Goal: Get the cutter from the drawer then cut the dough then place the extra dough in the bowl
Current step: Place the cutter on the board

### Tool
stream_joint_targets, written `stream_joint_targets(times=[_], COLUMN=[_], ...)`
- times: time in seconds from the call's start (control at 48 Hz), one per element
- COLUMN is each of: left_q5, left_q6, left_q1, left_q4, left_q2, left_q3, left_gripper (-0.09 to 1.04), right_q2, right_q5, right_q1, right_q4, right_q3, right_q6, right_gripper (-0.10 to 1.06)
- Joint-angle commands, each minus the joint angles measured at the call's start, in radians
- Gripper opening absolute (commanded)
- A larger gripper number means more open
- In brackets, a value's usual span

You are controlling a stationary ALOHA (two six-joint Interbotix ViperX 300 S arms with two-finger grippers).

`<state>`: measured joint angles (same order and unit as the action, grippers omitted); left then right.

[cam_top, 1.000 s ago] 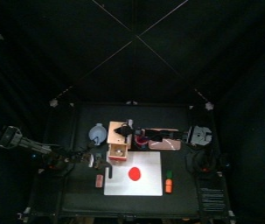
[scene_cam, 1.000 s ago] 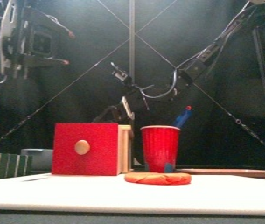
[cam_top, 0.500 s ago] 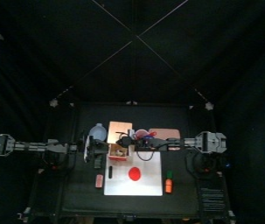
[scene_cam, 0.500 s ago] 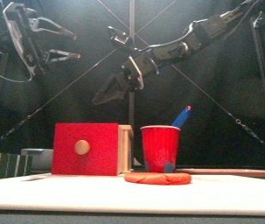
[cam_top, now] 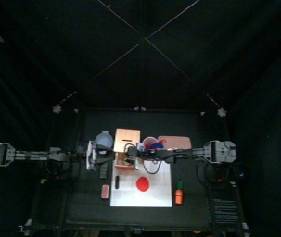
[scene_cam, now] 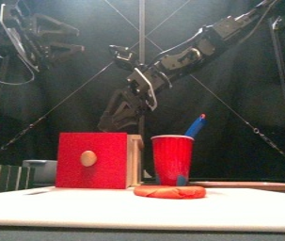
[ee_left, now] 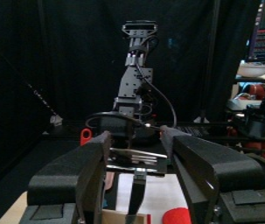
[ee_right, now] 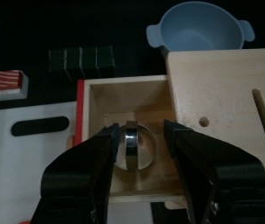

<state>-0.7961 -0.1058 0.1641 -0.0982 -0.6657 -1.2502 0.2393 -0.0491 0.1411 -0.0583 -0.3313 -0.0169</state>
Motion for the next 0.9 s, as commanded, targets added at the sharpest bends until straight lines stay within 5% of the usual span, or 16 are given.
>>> stream_joint_targets(times=[0.021, 0.375, 0.625, 0.896], left_q5=[-0.011, -0.011, -0.011, -0.011], left_q6=[0.003, 0.002, 0.0, 0.002], left_q1=[0.008, 0.018, 0.018, 0.035], left_q4=[0.005, 0.046, 0.057, 0.078], left_q2=[0.0, 0.0, -0.025, -0.049], left_q3=[0.006, -0.011, -0.021, -0.038], left_gripper=[0.86, 0.86, 0.86, 0.86], right_q2=[-0.012, 0.025, 0.041, 0.043], right_q5=[0.002, 0.002, -0.009, -0.034], right_q1=[0.0, -0.002, -0.003, -0.014], right_q4=[-0.003, -0.006, -0.006, -0.002], right_q3=[0.025, 0.023, 0.025, 0.028], right_q6=[0.003, 0.006, 0.008, 0.002], right_gripper=[0.81, 0.78, 0.54, 0.53])
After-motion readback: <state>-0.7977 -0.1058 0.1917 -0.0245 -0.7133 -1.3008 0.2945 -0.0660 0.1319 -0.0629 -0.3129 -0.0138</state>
